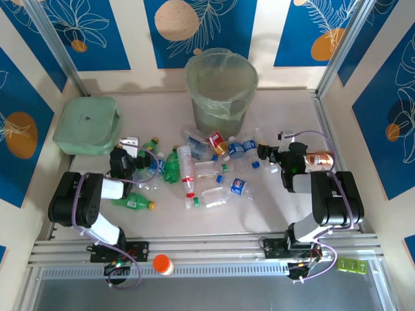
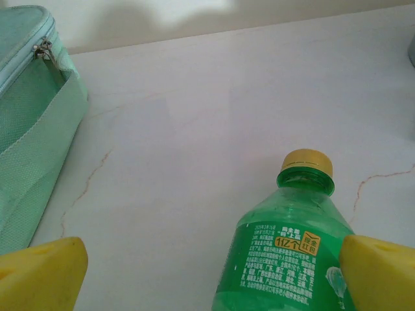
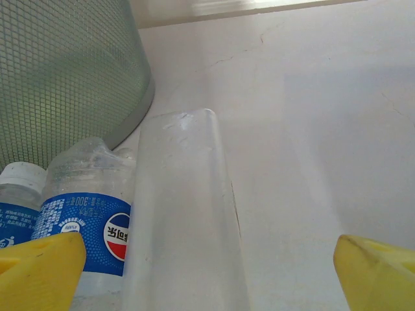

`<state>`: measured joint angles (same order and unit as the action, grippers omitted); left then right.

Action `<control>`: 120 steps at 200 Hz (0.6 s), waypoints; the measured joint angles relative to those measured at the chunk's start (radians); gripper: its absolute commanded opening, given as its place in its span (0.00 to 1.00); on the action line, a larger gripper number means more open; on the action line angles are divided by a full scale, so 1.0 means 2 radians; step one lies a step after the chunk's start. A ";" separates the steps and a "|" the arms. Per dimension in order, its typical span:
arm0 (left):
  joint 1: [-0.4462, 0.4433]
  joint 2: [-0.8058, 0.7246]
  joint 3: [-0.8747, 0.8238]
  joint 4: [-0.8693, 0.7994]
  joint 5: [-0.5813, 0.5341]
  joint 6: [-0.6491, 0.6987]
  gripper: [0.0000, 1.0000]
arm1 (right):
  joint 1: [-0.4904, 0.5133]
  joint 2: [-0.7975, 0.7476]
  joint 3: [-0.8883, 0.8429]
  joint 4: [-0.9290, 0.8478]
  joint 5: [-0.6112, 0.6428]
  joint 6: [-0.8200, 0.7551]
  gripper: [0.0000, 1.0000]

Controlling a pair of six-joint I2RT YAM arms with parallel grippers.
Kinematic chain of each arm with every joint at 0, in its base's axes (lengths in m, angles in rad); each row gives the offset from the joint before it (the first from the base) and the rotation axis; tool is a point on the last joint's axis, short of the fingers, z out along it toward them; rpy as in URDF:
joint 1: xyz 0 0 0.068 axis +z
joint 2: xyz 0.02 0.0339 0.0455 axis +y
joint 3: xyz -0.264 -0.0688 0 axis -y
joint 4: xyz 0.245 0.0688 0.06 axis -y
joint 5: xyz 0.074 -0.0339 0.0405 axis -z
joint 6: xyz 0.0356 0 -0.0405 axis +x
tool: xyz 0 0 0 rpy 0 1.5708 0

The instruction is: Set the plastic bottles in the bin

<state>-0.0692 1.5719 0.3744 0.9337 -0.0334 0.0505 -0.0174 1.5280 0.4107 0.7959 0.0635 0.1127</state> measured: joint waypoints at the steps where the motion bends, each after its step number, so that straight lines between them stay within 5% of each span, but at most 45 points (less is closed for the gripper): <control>1: 0.000 0.000 0.000 0.000 0.000 0.000 0.99 | 0.000 0.000 0.000 0.000 0.000 0.000 0.99; 120: 0.000 0.000 0.000 0.000 0.000 0.000 0.99 | -0.002 0.000 0.000 0.000 -0.015 0.000 0.99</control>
<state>-0.0692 1.5719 0.3744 0.9337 -0.0334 0.0505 -0.0212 1.5280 0.4107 0.7956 0.0338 0.1120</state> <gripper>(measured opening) 0.994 0.988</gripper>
